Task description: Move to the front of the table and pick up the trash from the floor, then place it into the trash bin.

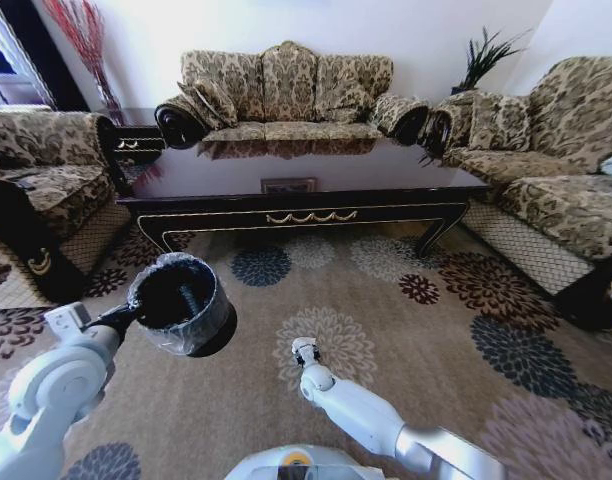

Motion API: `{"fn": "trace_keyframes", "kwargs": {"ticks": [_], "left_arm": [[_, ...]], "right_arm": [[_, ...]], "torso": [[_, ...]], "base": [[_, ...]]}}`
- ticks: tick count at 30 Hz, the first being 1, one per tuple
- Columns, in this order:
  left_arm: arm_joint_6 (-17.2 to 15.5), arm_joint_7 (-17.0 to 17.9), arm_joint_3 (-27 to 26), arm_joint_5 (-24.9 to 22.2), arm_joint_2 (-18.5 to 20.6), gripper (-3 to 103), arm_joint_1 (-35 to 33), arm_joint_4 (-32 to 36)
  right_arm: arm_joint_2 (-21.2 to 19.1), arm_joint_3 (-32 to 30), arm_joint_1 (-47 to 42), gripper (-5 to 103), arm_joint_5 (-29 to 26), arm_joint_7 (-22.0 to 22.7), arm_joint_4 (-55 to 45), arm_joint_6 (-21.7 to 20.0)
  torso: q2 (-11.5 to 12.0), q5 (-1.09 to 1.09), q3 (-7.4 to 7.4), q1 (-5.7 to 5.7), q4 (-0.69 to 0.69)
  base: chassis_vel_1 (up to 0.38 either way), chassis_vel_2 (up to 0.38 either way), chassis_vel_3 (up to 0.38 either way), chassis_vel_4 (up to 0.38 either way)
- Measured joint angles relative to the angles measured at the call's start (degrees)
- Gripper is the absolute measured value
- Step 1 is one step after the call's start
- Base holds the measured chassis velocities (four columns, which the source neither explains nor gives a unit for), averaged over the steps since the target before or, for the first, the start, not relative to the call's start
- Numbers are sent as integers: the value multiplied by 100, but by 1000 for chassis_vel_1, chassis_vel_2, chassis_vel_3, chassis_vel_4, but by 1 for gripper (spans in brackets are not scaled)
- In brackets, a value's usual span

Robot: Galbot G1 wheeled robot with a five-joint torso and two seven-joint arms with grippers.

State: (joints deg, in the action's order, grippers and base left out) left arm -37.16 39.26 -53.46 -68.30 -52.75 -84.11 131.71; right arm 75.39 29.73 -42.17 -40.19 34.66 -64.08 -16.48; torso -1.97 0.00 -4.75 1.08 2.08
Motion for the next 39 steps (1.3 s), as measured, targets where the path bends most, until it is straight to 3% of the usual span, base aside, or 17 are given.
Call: {"fn": "trace_keyframes", "kwargs": {"ticks": [2,8,12,14,17,25,29,39], "left_arm": [[0,1,0,6,-16,4,-3,0],[-1,6,4,34,-52,4,-31,-1],[-1,13,-9,37,-39,4,-45,0],[-1,17,-12,37,-32,4,-45,0],[2,42,-13,37,-26,4,-42,-30],[12,24,194,222,-68,4,-35,-126],[12,0,338,321,-81,4,-8,-192],[-12,-135,566,488,-30,4,-35,-300]], "right_arm": [[-40,11,-25,44,7,9,-141,35],[-173,57,-89,28,138,14,-511,231],[-348,61,-143,7,282,9,-762,360],[-388,53,-156,2,325,3,-808,398],[-505,-25,-206,1,420,-13,-971,491],[-1454,-647,-309,0,556,53,-2440,783],[-1724,-811,-162,0,657,186,-2985,957],[-1909,-843,66,0,716,282,-4061,1677]], "torso": [[0,0,0,0,0],[0,0,0,0,0],[0,0,0,0,0],[0,0,0,0,0],[0,0,0,0,0],[0,1,0,0,1],[0,1,0,0,0],[0,0,0,0,0]], "base": [[0,0,0,0],[0,0,0,0],[0,0,0,0],[0,0,0,0],[0,0,0,0],[0,0,0,0],[0,0,0,0],[0,0,0,0]]}}
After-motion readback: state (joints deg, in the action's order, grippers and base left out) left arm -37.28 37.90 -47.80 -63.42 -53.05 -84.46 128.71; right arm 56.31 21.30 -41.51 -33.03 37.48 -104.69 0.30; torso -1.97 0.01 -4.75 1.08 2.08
